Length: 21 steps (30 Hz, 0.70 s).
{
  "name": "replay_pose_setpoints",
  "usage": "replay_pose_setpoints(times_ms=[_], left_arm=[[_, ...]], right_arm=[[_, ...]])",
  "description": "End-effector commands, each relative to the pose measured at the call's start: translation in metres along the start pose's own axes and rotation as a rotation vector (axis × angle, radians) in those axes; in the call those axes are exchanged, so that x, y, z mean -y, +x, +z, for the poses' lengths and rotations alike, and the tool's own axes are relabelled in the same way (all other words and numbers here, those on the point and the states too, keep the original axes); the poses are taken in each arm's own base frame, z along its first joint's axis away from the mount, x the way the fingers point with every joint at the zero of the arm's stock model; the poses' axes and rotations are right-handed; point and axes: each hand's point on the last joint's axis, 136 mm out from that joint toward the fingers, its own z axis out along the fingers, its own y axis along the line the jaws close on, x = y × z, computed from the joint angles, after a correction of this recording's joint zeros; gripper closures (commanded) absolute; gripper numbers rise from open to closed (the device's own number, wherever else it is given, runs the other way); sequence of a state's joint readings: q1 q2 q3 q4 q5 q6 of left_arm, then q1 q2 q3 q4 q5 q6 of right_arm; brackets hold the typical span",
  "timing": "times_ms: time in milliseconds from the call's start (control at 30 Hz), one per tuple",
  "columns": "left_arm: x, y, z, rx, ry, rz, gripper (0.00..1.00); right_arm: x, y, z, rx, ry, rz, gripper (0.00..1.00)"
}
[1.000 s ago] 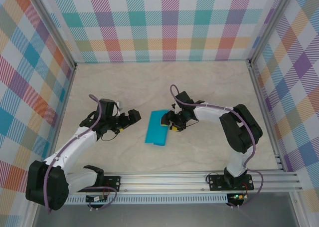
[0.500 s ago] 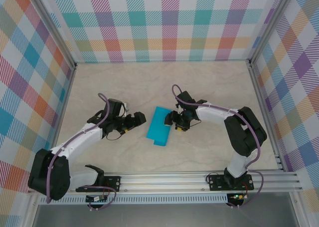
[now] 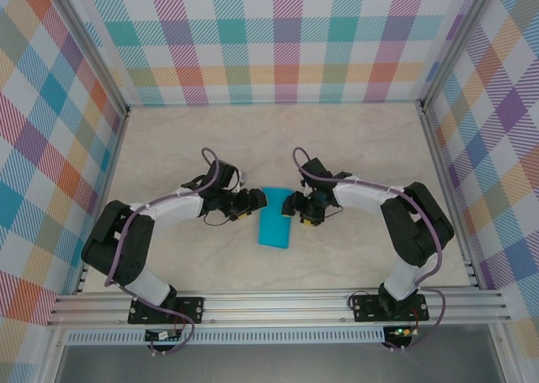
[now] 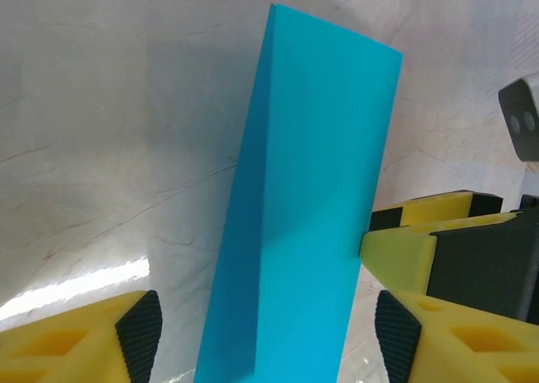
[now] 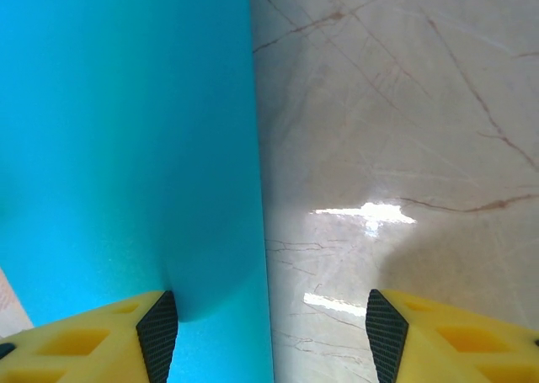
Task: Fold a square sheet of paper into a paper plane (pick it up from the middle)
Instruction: First fold in half a square sheet of paper at the center of the table.
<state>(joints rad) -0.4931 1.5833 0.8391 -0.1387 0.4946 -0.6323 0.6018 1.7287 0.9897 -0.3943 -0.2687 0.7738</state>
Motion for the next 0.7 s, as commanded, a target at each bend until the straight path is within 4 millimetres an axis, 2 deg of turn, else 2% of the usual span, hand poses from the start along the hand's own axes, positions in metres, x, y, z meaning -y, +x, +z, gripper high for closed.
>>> replay_pose_setpoints(times_ms=[0, 167, 367, 667], left_arm=[[0.020, 0.000, 0.004, -0.026, 0.075, 0.044, 0.33], [0.026, 0.007, 0.013, -0.082, 0.133, 0.044, 0.46], [0.027, 0.011, 0.019, -0.108, 0.148, 0.044, 0.53], [0.025, 0.015, 0.022, -0.115, 0.140, 0.047, 0.55]], right_arm=[[0.004, 0.003, -0.005, 0.004, 0.006, 0.011, 0.36], [0.005, 0.001, -0.005, 0.019, -0.008, 0.030, 0.36], [0.005, -0.001, -0.005, 0.028, -0.032, 0.055, 0.36], [0.007, -0.002, -0.005, 0.037, -0.053, 0.088, 0.37]])
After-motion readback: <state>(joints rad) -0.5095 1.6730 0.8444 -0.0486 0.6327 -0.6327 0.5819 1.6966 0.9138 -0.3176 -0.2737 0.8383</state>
